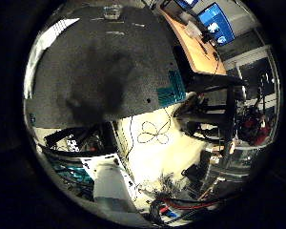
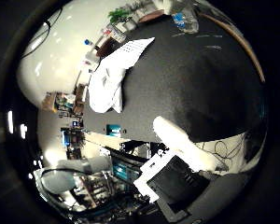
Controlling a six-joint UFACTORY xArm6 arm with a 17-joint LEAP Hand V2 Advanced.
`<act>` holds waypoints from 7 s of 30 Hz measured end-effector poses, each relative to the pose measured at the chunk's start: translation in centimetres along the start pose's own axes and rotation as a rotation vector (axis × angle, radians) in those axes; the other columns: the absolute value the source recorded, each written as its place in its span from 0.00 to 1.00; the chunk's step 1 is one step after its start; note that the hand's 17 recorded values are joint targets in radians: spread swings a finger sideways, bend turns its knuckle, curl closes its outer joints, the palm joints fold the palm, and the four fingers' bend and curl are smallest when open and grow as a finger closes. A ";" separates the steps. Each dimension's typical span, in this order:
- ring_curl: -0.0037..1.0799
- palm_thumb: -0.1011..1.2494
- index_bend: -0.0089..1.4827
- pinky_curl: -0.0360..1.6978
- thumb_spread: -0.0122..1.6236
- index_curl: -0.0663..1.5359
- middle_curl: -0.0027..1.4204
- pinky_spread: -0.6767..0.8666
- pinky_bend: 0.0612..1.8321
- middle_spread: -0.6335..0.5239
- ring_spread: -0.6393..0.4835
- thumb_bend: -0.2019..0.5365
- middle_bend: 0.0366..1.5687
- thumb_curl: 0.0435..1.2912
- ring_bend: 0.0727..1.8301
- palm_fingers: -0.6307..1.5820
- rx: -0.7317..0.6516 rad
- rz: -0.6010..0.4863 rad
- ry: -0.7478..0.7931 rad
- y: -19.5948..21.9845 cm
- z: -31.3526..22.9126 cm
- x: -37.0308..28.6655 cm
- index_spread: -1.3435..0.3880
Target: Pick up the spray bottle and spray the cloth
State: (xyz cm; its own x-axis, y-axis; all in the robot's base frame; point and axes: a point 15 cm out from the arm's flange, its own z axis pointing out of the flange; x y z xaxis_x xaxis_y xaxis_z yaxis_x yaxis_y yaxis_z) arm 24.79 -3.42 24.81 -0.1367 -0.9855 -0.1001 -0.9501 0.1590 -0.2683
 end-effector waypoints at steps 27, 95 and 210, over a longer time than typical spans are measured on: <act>0.22 0.35 0.12 0.11 0.60 0.22 0.21 0.84 0.49 0.62 0.83 0.22 0.10 0.26 0.15 0.38 0.332 0.020 -0.002 -8.1 -9.8 -0.1 0.59; 0.22 0.22 0.12 0.10 0.61 0.22 0.23 0.84 0.56 0.69 0.86 0.23 0.10 0.22 0.19 0.35 0.622 0.301 -0.639 -24.4 -2.0 11.1 0.68; 0.60 0.85 0.80 0.40 0.21 0.46 0.50 0.23 0.70 0.39 0.37 0.24 0.86 0.76 0.76 0.82 0.007 -0.379 -0.327 -22.3 -16.9 -24.7 0.62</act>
State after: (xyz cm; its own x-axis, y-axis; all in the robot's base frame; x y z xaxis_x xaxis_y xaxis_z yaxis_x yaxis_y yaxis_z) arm 44.61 16.42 49.48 0.3141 -0.9043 -0.2890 -0.9138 -0.2054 -0.3503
